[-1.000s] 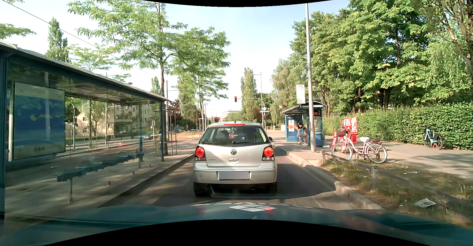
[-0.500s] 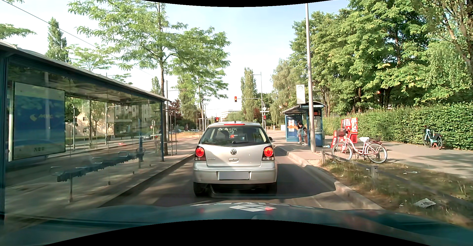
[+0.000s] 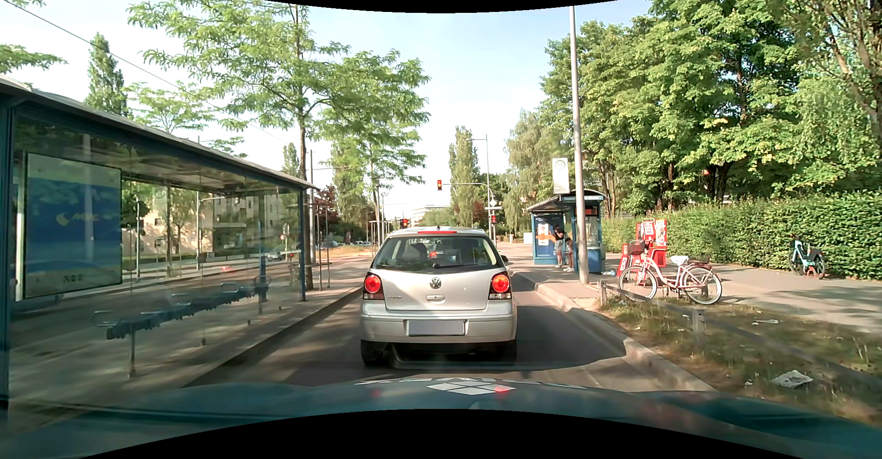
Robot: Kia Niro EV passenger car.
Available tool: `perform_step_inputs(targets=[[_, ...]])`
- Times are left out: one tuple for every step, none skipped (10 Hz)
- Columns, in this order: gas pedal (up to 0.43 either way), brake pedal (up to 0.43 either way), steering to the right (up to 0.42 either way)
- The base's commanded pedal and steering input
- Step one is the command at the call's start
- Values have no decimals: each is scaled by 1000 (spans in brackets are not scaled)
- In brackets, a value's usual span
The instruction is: Follow the waypoints while adhering to traffic rules and regulations
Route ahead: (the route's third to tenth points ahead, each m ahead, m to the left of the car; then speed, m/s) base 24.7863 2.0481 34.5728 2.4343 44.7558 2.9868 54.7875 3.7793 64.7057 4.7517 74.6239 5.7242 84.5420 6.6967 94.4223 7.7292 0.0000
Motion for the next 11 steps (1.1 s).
perform_step_inputs(targets=[[0, 238, -4], [0, 238, -4], [0, 238, -5], [0, 238, -4], [0, 238, -4], [0, 238, -5], [0, 238, -4], [0, 238, -4], [0, 238, -5], [0, 238, -4], [0, 238, -4]])
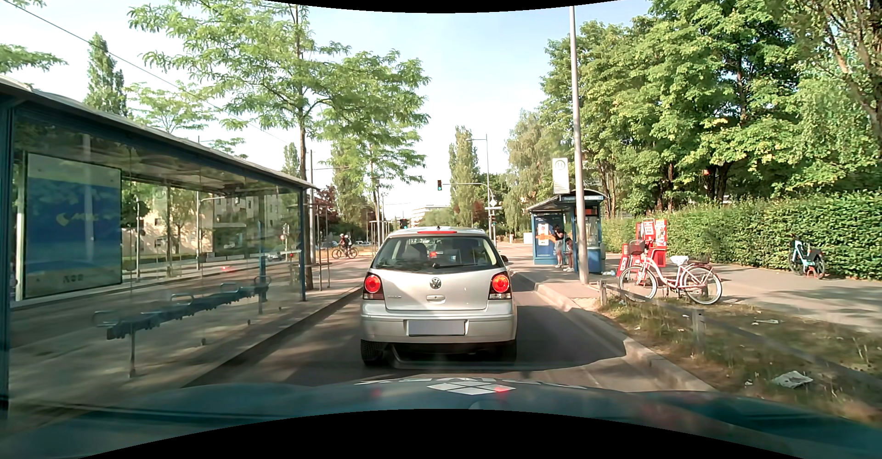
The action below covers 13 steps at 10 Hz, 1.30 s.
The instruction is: Follow the waypoints while adhering to traffic rules and regulations
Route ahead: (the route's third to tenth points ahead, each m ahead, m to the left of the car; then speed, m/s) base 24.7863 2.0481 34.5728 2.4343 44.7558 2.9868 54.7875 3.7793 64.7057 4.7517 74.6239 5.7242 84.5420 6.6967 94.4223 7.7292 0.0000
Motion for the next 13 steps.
perform_step_inputs(targets=[[0, 238, -4], [0, 244, -3], [0, 238, -4], [0, 244, -3], [0, 244, -3], [0, 244, -3], [0, 244, -3], [0, 244, -3], [0, 244, -3], [0, 244, -3], [0, 244, -3], [0, 250, -3], [0, 244, -3]])
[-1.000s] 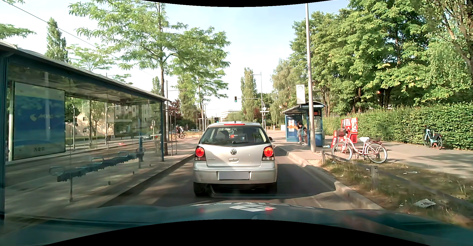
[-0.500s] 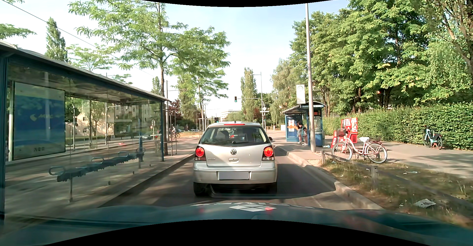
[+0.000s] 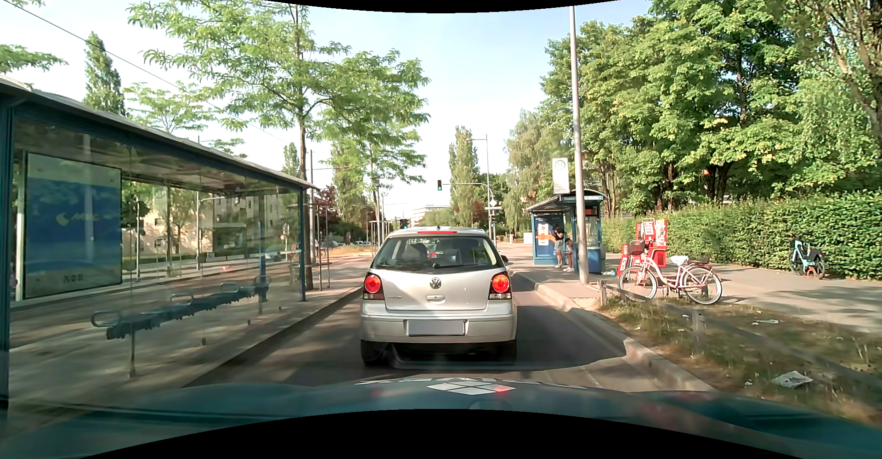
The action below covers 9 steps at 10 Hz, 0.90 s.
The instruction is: Follow the waypoints while adhering to traffic rules and regulations
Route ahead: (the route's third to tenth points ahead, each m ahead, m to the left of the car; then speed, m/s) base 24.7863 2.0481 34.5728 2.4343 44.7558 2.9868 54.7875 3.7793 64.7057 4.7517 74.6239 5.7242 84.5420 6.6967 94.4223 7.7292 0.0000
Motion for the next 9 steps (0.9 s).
perform_step_inputs(targets=[[0, 244, -3], [0, 244, -3], [0, 238, -3], [0, 238, -3], [0, 238, -4], [0, 238, -4], [0, 238, -4], [0, 238, -4], [0, 238, -4]])
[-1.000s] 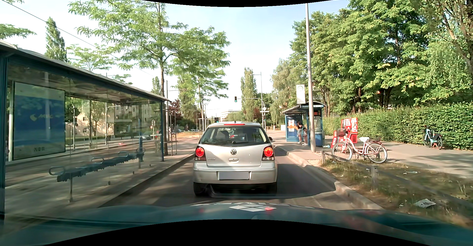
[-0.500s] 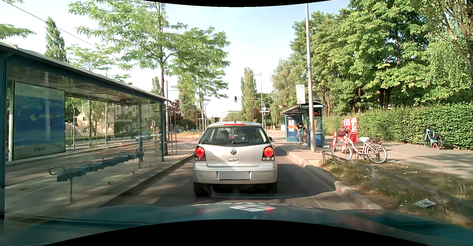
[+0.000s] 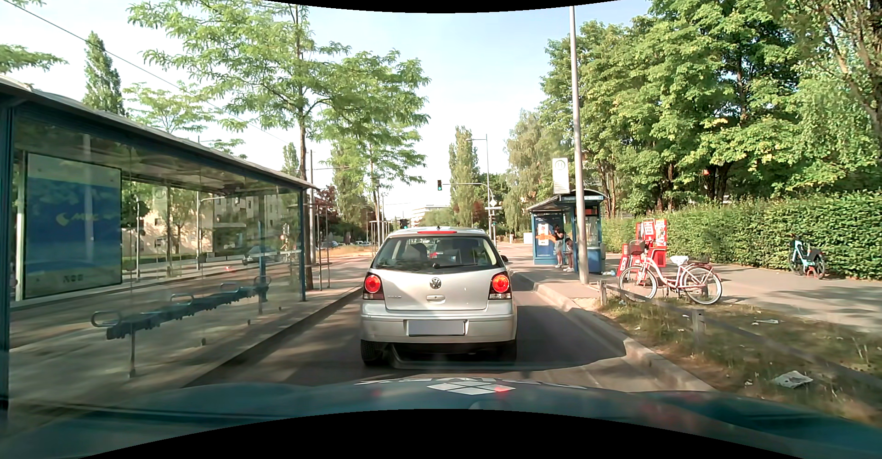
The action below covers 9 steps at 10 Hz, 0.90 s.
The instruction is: Follow the waypoints while adhering to traffic rules and regulations
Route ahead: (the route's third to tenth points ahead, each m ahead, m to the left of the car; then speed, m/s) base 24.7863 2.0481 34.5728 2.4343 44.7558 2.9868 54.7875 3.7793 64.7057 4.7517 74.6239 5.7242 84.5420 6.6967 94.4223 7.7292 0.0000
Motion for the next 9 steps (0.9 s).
perform_step_inputs(targets=[[0, 238, -3], [0, 238, -3], [0, 238, -3], [0, 238, -3], [0, 238, -3], [0, 238, -3], [0, 232, -3], [0, 232, -2], [0, 232, -3]])
